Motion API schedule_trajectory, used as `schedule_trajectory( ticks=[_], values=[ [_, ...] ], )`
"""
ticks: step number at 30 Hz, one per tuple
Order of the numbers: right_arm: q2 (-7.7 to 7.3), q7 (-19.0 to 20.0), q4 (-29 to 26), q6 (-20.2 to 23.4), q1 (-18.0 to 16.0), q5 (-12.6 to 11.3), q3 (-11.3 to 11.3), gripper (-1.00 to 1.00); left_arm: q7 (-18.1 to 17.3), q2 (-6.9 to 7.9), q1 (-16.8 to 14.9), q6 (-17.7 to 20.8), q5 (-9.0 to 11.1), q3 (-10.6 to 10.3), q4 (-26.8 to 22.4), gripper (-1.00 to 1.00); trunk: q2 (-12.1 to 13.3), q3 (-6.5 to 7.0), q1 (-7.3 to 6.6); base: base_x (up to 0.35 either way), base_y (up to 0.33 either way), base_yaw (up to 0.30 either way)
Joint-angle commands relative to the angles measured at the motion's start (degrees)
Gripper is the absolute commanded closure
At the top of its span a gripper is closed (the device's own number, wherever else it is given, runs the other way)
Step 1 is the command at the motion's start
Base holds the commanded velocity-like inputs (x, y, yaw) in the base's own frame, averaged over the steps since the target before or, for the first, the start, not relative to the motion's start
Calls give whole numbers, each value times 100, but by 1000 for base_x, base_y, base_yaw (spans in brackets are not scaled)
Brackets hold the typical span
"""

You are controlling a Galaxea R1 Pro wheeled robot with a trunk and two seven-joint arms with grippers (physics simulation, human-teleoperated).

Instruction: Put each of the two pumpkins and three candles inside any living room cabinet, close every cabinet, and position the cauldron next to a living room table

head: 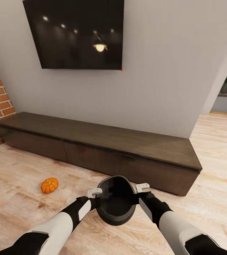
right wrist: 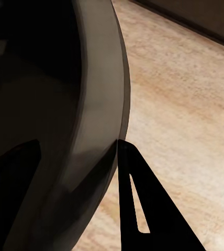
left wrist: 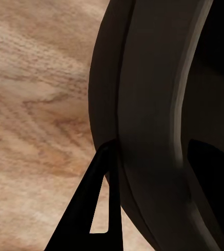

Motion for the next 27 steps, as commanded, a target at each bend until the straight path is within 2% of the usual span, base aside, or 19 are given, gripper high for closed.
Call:
schedule_trajectory(
  ticks=[1,11,27],
  values=[
    [-3,-50,-5,29,0,-78,63,100,9,-3,-4,28,165,-14,-31,100,-3,-4,-2,0,0,0],
    [-3,-50,-5,22,0,-96,62,100,9,-3,-4,28,164,-14,-31,100,-3,-4,-2,0,0,14],
    [-3,-50,-5,24,0,-104,54,100,9,-3,-4,31,163,-14,-31,100,-3,-6,-2,0,0,191]
  ],
)
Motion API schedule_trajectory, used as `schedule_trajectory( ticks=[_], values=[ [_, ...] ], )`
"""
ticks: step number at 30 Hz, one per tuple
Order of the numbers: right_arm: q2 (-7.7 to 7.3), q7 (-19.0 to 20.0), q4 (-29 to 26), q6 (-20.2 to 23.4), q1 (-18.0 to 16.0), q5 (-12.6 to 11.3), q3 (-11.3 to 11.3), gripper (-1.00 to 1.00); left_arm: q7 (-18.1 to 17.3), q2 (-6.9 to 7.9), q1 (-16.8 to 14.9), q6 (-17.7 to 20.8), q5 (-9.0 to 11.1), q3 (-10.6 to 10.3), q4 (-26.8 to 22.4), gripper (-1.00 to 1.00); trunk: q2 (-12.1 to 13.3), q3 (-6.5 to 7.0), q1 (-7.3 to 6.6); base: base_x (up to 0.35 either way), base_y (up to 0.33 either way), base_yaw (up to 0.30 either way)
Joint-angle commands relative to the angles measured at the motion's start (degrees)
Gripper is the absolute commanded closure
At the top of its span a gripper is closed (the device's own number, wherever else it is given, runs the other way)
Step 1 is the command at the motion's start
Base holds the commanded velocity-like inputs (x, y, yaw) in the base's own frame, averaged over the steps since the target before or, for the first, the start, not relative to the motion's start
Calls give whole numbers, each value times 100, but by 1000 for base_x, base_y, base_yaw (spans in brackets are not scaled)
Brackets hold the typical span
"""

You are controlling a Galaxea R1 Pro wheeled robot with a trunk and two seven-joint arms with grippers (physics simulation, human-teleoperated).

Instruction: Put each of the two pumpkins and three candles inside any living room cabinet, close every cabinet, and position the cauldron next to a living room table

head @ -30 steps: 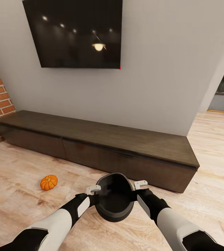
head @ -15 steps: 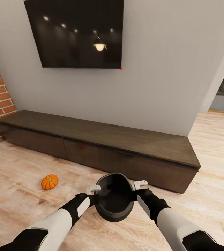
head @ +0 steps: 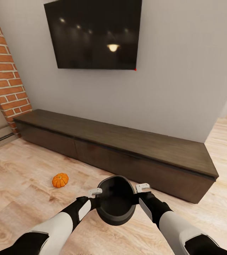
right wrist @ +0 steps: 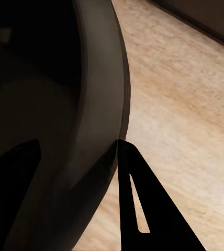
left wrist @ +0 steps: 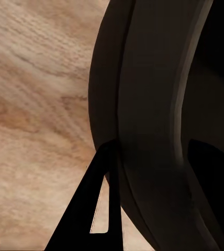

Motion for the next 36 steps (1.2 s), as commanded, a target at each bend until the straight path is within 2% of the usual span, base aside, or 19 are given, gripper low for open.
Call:
schedule_trajectory(
  ticks=[1,7,23,36],
  values=[
    [-3,-47,-9,31,0,-93,52,100,9,-4,-4,28,168,-13,-28,100,-3,-6,-2,0,0,223],
    [-3,-47,-9,36,0,-93,50,100,9,-4,-4,28,165,-13,-28,100,-3,-18,-2,0,0,191],
    [-4,-47,-9,44,0,-102,44,100,9,-4,-4,33,161,-13,-28,100,-3,-20,-2,0,0,33],
    [-9,-47,-9,43,0,-96,43,100,9,-4,-4,33,164,-13,-28,100,-3,-20,-2,0,0,247]
  ],
)
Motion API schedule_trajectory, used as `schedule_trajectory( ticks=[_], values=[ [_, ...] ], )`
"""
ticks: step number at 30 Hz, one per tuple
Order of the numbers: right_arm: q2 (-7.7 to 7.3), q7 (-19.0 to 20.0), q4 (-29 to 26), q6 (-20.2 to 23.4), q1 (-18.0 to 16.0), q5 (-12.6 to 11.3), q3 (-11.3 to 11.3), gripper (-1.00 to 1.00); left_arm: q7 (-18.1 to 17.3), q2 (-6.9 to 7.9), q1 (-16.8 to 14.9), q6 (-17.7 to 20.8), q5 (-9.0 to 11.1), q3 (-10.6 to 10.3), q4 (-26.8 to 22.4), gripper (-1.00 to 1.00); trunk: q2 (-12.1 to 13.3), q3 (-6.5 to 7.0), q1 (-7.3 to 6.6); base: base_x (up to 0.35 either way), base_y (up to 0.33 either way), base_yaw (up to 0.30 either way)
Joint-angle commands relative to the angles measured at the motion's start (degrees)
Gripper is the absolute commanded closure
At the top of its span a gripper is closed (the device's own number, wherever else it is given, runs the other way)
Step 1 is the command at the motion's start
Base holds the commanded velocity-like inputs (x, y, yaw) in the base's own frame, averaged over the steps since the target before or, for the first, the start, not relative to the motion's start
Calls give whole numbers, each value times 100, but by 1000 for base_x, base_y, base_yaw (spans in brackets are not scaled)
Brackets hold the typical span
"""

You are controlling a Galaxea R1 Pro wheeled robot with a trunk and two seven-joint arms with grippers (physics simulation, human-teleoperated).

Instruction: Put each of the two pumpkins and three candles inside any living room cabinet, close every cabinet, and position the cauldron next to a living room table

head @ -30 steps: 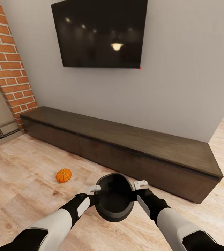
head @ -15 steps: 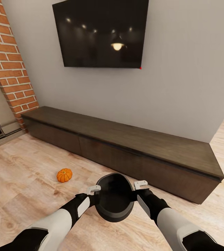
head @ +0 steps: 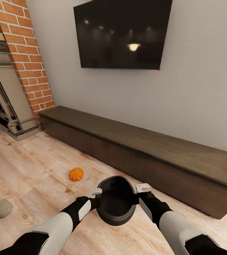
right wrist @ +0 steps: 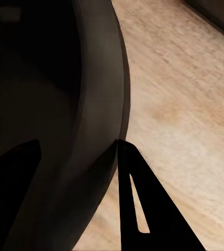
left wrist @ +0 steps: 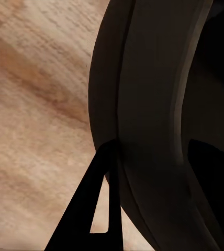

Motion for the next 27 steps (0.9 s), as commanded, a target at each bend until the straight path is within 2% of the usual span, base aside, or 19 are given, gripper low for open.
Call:
schedule_trajectory(
  ticks=[1,27],
  values=[
    [-4,-49,-7,29,0,-81,35,100,10,-3,-4,27,165,-18,-32,100,-3,-4,-2,0,0,275],
    [1,-49,-13,32,0,-87,44,100,10,-3,-4,18,161,-18,-32,100,-3,-4,-2,0,0,276]
  ],
)
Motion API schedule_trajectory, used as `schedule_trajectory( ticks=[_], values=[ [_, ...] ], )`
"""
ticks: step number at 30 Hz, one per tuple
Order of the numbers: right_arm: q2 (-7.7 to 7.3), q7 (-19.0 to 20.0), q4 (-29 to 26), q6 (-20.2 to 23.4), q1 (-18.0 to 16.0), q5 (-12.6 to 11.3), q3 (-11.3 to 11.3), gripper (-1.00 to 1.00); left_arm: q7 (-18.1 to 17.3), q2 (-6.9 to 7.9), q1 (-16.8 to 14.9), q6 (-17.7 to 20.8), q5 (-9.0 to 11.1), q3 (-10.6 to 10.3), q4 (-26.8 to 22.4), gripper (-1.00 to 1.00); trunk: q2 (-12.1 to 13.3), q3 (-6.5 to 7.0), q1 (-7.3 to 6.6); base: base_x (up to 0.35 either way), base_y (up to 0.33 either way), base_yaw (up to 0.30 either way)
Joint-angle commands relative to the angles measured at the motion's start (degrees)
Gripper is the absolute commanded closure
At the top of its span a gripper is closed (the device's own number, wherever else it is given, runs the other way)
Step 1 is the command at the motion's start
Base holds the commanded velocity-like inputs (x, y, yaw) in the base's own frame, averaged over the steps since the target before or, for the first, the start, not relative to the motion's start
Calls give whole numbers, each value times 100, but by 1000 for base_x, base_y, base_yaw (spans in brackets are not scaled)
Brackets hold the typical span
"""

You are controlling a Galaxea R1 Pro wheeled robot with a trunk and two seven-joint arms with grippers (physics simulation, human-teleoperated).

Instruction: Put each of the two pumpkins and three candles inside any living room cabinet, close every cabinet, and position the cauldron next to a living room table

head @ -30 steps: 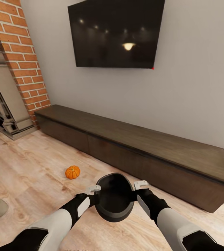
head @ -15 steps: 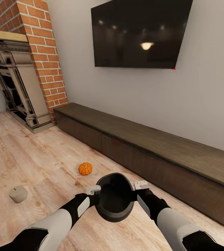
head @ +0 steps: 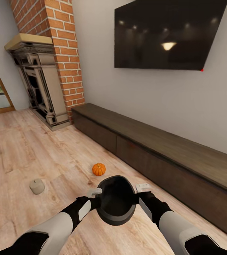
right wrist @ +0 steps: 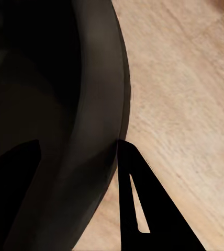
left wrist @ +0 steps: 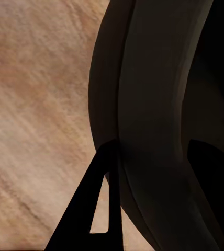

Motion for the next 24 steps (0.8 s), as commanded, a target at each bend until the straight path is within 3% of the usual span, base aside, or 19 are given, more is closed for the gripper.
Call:
schedule_trajectory(
  ticks=[1,24],
  values=[
    [-3,-47,-7,29,0,-110,51,100,11,-4,-5,25,150,-13,-32,100,-3,-4,-2,0,0,276],
    [-3,-47,-5,29,0,-110,69,100,15,-4,-5,27,150,-13,-32,100,-3,-4,-2,0,0,277]
  ],
)
